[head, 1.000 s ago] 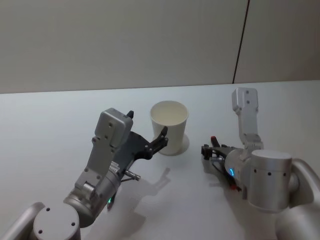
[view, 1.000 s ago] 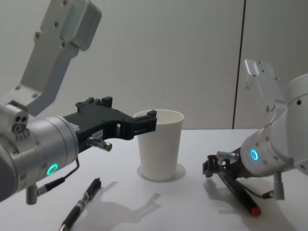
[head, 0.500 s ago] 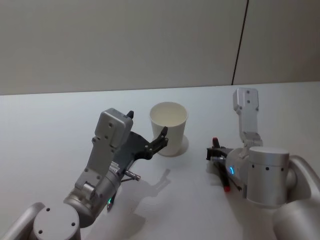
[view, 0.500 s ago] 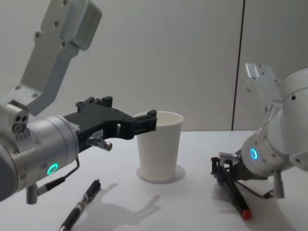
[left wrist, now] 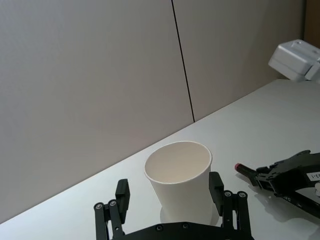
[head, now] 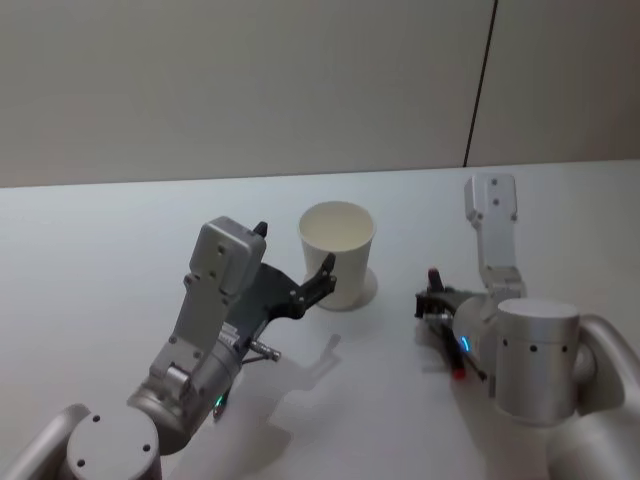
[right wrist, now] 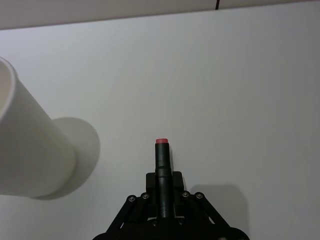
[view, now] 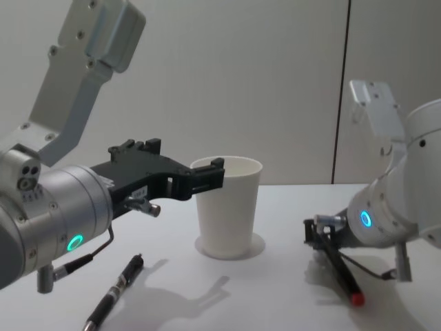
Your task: Place the pen into the pen holder.
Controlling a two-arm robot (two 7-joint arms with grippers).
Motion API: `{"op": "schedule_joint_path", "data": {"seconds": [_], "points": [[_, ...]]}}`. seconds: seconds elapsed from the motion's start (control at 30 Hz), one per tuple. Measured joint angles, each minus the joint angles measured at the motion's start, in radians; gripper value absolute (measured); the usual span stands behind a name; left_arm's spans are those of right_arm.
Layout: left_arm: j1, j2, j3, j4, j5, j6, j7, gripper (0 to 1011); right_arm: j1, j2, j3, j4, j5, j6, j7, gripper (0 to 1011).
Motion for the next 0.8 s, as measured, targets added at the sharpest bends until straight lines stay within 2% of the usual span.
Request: {"op": "schedule_joint_path", "data": {"seconds": [0.43, 0.57, 0.6, 0.8], "points": [[0.000, 0.000, 0.000, 0.000, 0.000, 0.000, 0.000, 1009, -0.031, 0.019, -0.024, -0.072, -0.099, -0.110, 0.093, 172], [0.000, 0.000, 0.000, 0.000, 0.000, 0.000, 0.000, 1009, -0.045, 0.031, -0.032, -0.099, -0.139, -0.173, 0.148, 172], [0.000, 0.000, 0.000, 0.000, 0.000, 0.000, 0.000, 1009, -0.045, 0.031, -0.032, -0.099, -0.139, -0.173, 0.148, 172], [0.000, 0.000, 0.000, 0.000, 0.000, 0.000, 0.000, 1009, -0.058, 0.049, -0.041, -0.126, -0.185, -0.269, 0.230, 172]]}}
